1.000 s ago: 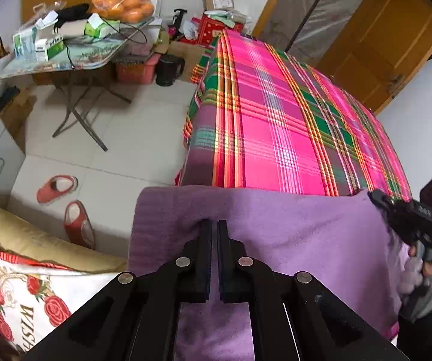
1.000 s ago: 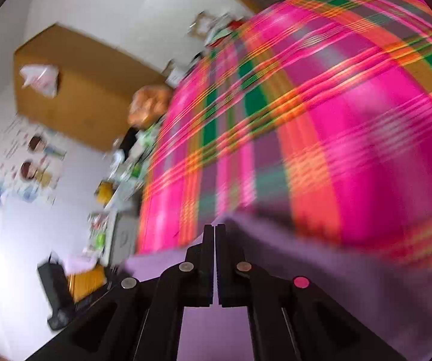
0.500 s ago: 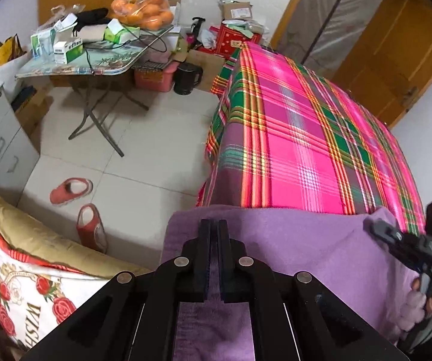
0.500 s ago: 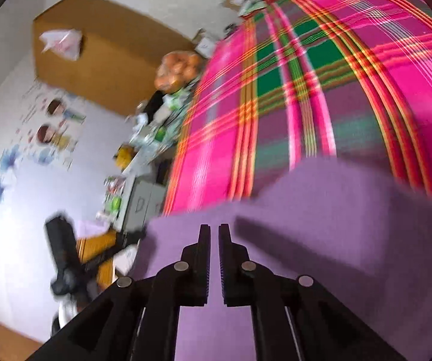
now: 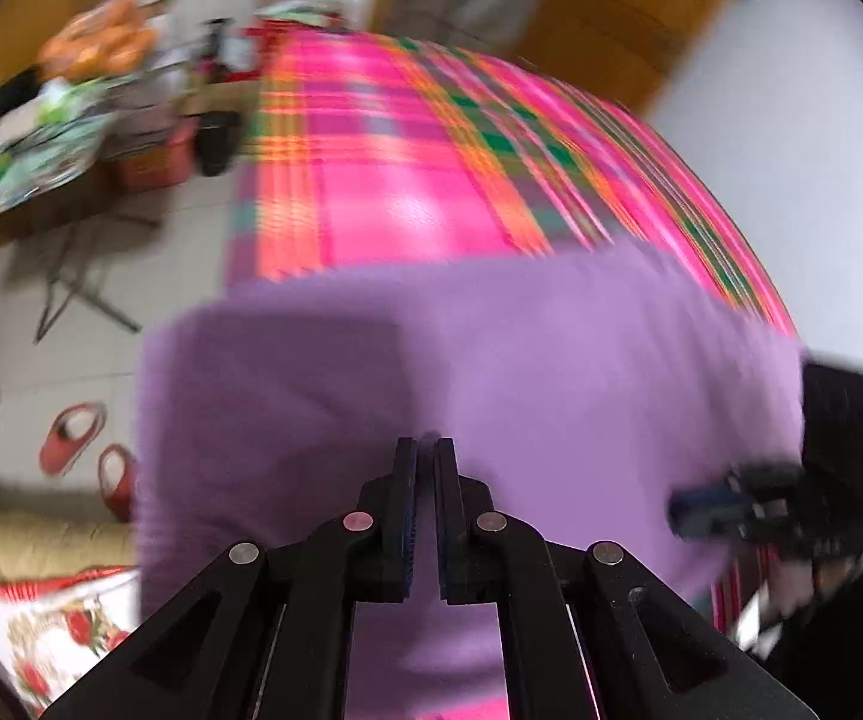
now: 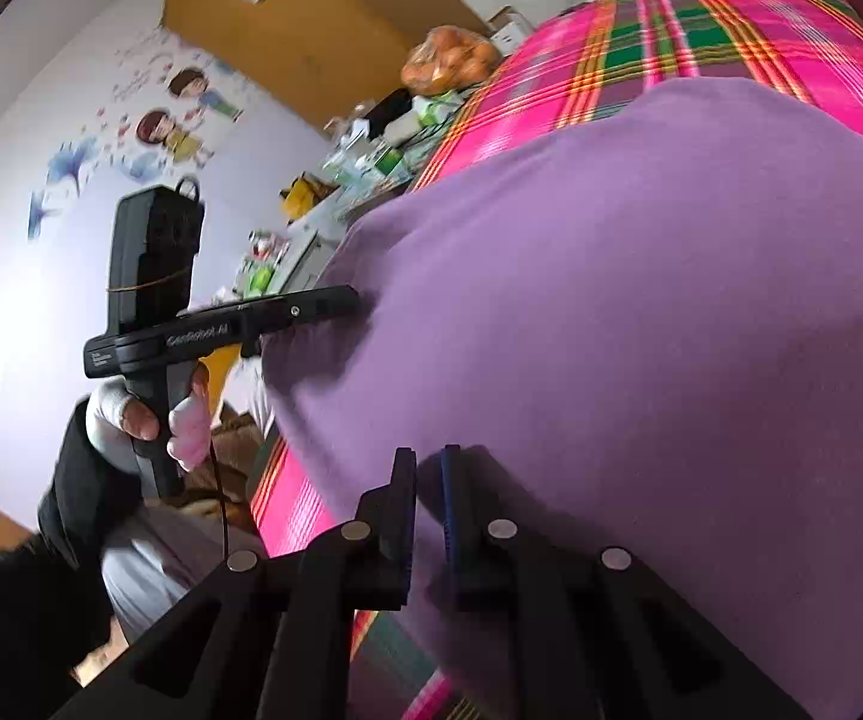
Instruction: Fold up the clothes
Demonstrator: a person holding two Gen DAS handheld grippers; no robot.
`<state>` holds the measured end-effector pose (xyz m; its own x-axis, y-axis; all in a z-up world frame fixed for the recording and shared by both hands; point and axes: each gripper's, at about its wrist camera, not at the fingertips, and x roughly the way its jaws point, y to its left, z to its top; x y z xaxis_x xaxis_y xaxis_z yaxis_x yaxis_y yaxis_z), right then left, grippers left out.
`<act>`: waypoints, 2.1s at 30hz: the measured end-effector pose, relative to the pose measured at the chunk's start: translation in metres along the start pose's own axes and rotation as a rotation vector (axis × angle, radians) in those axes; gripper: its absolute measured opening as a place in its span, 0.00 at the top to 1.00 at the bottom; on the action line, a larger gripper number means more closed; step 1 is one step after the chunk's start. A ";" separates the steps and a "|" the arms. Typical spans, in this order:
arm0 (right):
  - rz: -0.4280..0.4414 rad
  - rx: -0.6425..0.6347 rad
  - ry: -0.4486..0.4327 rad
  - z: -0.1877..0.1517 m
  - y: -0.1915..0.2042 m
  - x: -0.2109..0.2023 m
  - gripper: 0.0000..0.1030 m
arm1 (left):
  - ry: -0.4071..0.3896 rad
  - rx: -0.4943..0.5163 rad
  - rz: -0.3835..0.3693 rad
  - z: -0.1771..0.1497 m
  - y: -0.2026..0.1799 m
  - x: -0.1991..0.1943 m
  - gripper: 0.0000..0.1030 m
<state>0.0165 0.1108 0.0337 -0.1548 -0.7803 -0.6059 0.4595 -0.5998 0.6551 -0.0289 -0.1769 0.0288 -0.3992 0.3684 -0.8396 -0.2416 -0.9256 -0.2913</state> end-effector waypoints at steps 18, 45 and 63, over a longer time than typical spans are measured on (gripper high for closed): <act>0.045 0.057 -0.133 -0.030 -0.039 -0.053 0.95 | 0.066 0.439 -0.089 -0.049 -0.074 0.003 0.93; -0.140 0.689 -0.512 0.030 -0.193 -0.140 1.00 | 0.014 0.026 0.158 -0.015 0.003 0.001 0.93; -0.013 0.304 -0.282 0.047 -0.103 -0.066 0.86 | -0.081 -0.164 0.206 -0.009 0.031 -0.020 0.93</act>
<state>-0.0616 0.2156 0.0273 -0.4119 -0.7648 -0.4954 0.1833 -0.6021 0.7771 -0.0209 -0.2133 0.0326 -0.4965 0.1701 -0.8512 -0.0042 -0.9811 -0.1936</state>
